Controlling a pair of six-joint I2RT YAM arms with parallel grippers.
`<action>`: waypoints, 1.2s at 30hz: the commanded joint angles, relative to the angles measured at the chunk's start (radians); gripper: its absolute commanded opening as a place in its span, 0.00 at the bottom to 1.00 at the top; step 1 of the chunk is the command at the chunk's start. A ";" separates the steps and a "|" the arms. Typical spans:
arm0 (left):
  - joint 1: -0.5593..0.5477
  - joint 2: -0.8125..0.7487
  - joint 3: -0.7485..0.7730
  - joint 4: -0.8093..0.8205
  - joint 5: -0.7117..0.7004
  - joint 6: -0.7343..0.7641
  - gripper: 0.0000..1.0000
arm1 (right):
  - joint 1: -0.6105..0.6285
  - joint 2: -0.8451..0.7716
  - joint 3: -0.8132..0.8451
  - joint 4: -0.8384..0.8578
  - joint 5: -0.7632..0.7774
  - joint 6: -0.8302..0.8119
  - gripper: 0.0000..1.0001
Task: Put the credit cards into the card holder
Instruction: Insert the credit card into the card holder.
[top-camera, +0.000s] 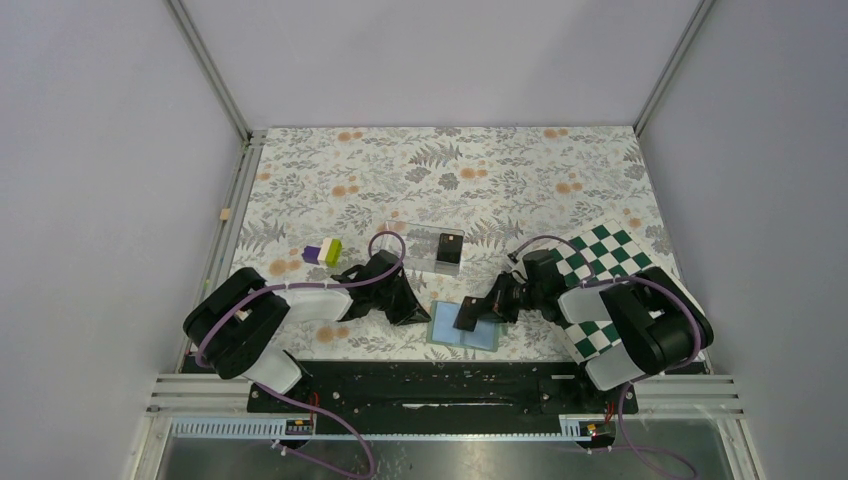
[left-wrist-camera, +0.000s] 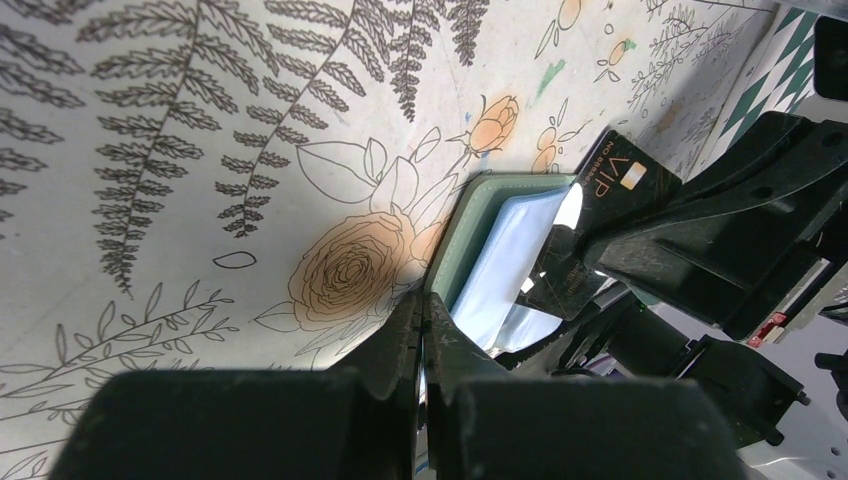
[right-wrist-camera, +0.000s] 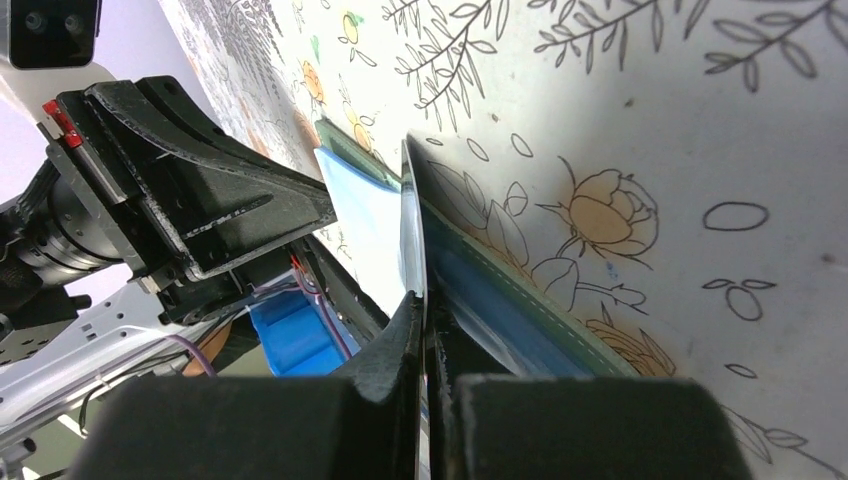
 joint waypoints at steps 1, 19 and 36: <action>-0.017 0.048 -0.018 -0.107 -0.038 0.020 0.00 | 0.001 0.048 -0.049 0.011 0.010 0.014 0.00; -0.021 0.057 -0.012 -0.106 -0.042 0.020 0.00 | 0.071 0.001 -0.061 -0.089 0.003 0.031 0.00; -0.023 0.066 -0.004 -0.106 -0.037 0.024 0.00 | 0.100 0.118 0.014 -0.111 -0.014 -0.001 0.00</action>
